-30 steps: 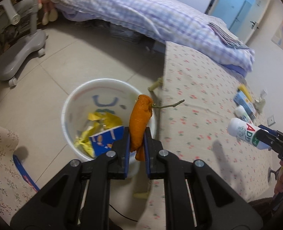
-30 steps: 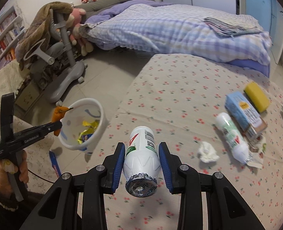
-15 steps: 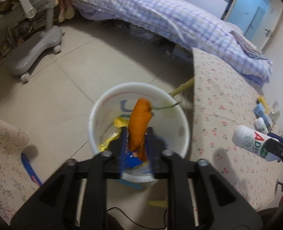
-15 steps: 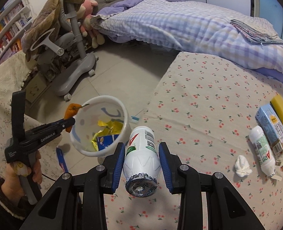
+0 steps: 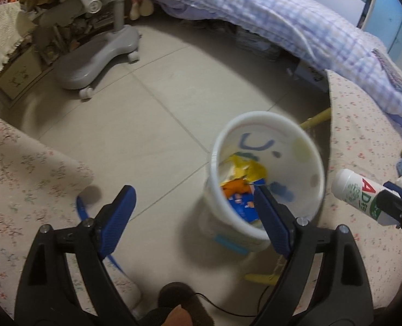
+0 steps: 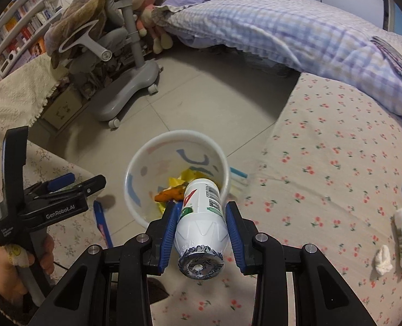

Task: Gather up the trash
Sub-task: 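Open the left tool to drop the carrot in the wastebasket while the right tool drops the bottle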

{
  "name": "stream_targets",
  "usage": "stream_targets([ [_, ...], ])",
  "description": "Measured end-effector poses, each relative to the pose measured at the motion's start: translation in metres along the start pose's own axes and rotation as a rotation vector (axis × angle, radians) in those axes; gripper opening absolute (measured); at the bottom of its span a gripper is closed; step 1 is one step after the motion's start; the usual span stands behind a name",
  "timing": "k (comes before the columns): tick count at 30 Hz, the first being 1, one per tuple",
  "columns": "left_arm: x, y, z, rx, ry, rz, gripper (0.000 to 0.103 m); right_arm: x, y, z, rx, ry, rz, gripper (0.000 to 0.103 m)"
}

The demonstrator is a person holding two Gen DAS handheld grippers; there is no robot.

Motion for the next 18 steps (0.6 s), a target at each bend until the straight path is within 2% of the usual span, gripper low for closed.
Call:
stream_targets([
  [8, 0.003, 0.015, -0.002, 0.029, 0.008, 0.016, 0.090, 0.010, 0.014, -0.044, 0.033, 0.045, -0.019, 0.037],
  [14, 0.003, 0.011, -0.001, 0.017, 0.006, 0.001, 0.090, 0.017, 0.014, -0.053, 0.051, 0.023, -0.042, 0.039],
  [16, 0.002, 0.009, 0.000, 0.014, 0.006, -0.005, 0.090, 0.020, 0.014, -0.051, 0.062, 0.007, -0.045, 0.056],
  [17, 0.002, 0.009, 0.000, 0.013, 0.006, -0.006, 0.090, 0.022, 0.012, -0.048, 0.061, -0.004, -0.055, 0.070],
  [18, 0.002, 0.009, 0.000, 0.012, 0.006, -0.009, 0.090, 0.023, 0.009, -0.044, 0.062, -0.019, -0.067, 0.072],
])
Point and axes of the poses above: each gripper's, at about its wrist camera, not at the fingertips, and z roughly against the way its jaws point, y to its left, x to its top, the point moved 9 cm from there along -z, roughly the way its jaws point, and after that the axes turned 5 degrees about z, right-handed, at the moved point
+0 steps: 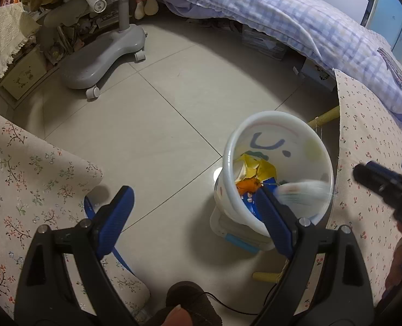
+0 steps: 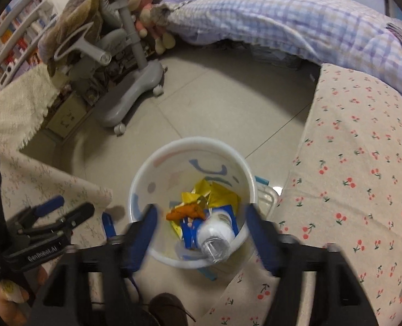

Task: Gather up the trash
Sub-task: 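Open the left tool to drop the carrot in the wastebasket while the right tool drops the bottle, then move both tools back over the bedspread, left tool toward the white tissue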

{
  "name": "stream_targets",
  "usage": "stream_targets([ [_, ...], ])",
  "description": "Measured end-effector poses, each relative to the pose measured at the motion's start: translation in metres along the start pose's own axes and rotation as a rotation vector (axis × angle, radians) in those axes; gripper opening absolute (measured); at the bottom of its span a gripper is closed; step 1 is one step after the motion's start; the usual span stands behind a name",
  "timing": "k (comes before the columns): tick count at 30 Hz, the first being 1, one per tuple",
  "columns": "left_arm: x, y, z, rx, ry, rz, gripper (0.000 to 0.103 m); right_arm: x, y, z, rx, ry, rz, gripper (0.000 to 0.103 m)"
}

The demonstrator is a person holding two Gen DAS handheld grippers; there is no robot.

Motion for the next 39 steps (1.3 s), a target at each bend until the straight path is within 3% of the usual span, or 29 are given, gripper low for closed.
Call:
stream_targets([
  [12, -0.011, -0.025, 0.001, -0.059, 0.024, -0.034, 0.092, -0.014, -0.047, 0.055, -0.106, -0.054, -0.022, 0.080],
  [15, -0.017, -0.036, 0.002, -0.079, 0.034, -0.057, 0.100, -0.024, -0.069, 0.074, -0.142, -0.067, -0.027, 0.081],
  [23, -0.028, -0.064, 0.004, -0.093, 0.041, -0.116, 0.100, -0.050, -0.132, 0.119, -0.234, -0.095, -0.066, 0.082],
  [32, -0.040, -0.117, 0.013, -0.129, 0.037, -0.191, 0.100, -0.090, -0.203, 0.162, -0.296, -0.112, -0.156, 0.082],
  [39, -0.054, -0.182, 0.026, -0.192, 0.030, -0.286, 0.100, -0.129, -0.247, 0.190, -0.340, -0.111, -0.180, 0.082],
])
Point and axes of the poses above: each gripper's, at about its wrist camera, not at the fingertips, and z roughly against the way its jaws point, y to its left, x to its top, the point moved 9 cm from there along -z, roughly the way its jaws point, and after that the axes turned 5 degrees about z, right-handed, at the moved point
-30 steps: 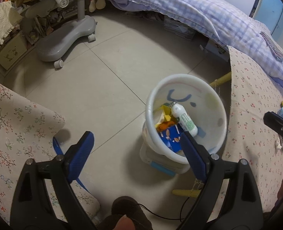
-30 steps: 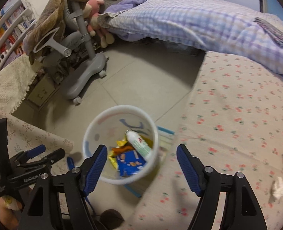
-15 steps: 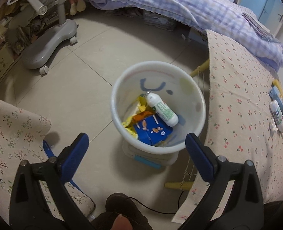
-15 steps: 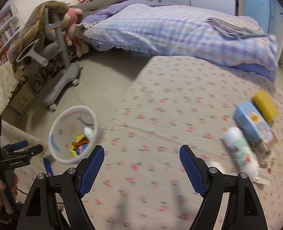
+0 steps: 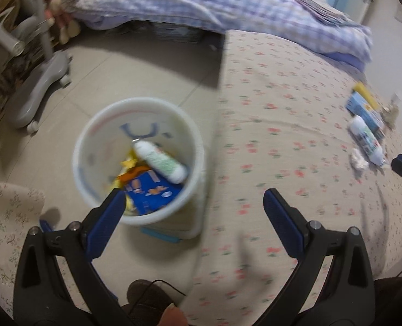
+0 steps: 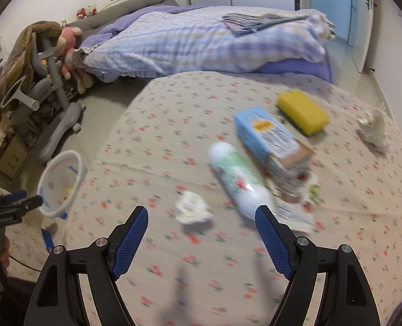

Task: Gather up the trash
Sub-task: 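Move both tools back over the bedspread, left tool toward the white tissue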

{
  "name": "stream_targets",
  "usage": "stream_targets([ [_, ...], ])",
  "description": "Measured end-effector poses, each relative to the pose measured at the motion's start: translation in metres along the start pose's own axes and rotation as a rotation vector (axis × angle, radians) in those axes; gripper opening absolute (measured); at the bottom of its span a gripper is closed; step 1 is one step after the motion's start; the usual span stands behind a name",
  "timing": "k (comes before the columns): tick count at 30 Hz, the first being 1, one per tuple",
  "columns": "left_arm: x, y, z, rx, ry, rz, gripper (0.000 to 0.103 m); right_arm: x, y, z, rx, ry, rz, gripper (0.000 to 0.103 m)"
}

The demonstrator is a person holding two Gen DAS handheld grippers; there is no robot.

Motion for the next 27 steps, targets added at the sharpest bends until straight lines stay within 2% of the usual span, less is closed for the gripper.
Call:
stream_targets([
  [4, 0.004, -0.036, 0.000, -0.033, -0.007, -0.048, 0.100, -0.019, -0.031, 0.002, -0.045, 0.011, 0.011, 0.082],
  [8, 0.002, -0.076, -0.002, -0.057, -0.001, -0.104, 0.100, -0.034, -0.058, 0.005, -0.052, 0.022, -0.021, 0.082],
  [15, -0.009, -0.146, -0.016, -0.118, 0.028, -0.200, 0.100, -0.046, -0.093, 0.014, -0.061, 0.020, -0.080, 0.082],
  [20, -0.014, -0.187, -0.023, -0.168, 0.021, -0.247, 0.100, -0.049, -0.109, 0.019, -0.063, 0.013, -0.115, 0.082],
  [25, -0.014, -0.220, -0.030, -0.235, 0.000, -0.291, 0.092, -0.052, -0.119, 0.021, -0.065, 0.013, -0.135, 0.082],
  [27, -0.015, -0.229, -0.035, -0.242, 0.002, -0.305, 0.081, -0.053, -0.121, 0.021, -0.066, 0.014, -0.141, 0.082],
])
Point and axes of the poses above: each gripper's, at about its wrist camera, not at the fingertips, and z roughly against the way its jaws point, y to its left, x to its top, the point moved 9 cm from there along -z, roughly the way its jaws point, and after that the axes turned 5 degrees about z, right-handed, at the moved point
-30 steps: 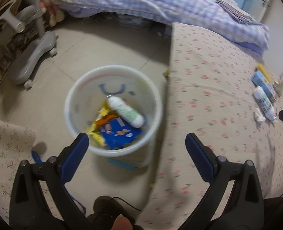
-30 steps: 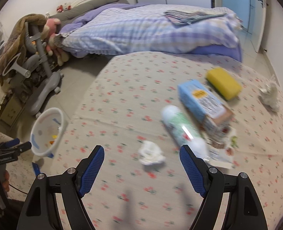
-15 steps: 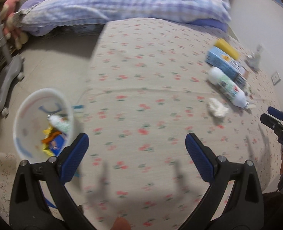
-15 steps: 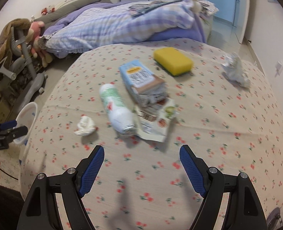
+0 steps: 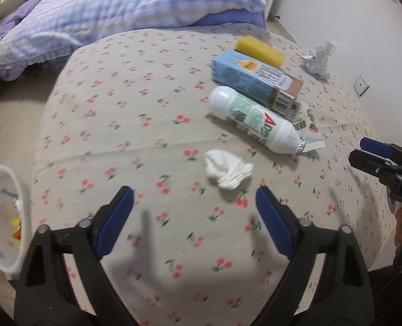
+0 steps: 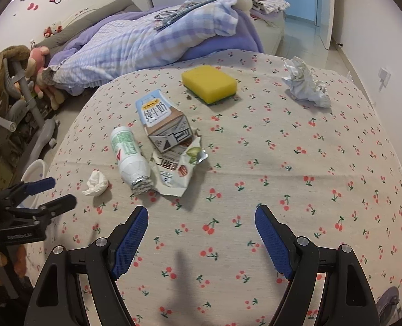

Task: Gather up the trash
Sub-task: 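Move both tools back over the bedspread, left tool toward the white tissue, then grasp the white tissue with the left tool while the right tool grasps another white bottle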

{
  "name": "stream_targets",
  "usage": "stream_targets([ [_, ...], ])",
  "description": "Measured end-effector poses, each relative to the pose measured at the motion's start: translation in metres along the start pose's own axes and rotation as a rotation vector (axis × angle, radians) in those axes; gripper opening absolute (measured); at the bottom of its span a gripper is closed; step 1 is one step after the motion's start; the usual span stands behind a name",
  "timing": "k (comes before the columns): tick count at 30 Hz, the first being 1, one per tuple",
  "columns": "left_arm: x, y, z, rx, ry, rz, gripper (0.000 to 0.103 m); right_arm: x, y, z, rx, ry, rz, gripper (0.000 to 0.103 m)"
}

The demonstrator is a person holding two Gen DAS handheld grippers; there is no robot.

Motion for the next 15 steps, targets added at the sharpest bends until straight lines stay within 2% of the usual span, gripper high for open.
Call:
stream_targets([
  [3, -0.001, -0.004, -0.012, -0.013, 0.025, 0.005, 0.067, -0.001, -0.004, -0.001, -0.004, 0.004, -0.013, 0.082],
  [8, 0.004, -0.012, -0.021, -0.068, 0.025, 0.028, 0.054, 0.000, -0.006, -0.003, -0.005, 0.006, -0.025, 0.082],
  [10, 0.006, -0.016, -0.023, -0.100, 0.032, 0.036, 0.045, 0.001, -0.005, -0.004, -0.005, 0.007, -0.026, 0.082],
  [12, 0.006, -0.019, -0.026, -0.125, 0.045, 0.046, 0.030, 0.002, -0.003, -0.004, -0.004, 0.007, -0.025, 0.082],
  [15, 0.008, -0.020, -0.021, -0.135, 0.039, 0.045, 0.018, 0.006, 0.001, -0.006, -0.001, 0.008, -0.022, 0.082],
])
Point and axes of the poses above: each gripper's, at about its wrist camera, not at the fingertips, and z roughly against the way its jaws point, y to its left, x to its top, the point moved 9 cm from there along -z, roughly the way its jaws point, and after that the axes turned 5 degrees about z, right-handed, at the moved point
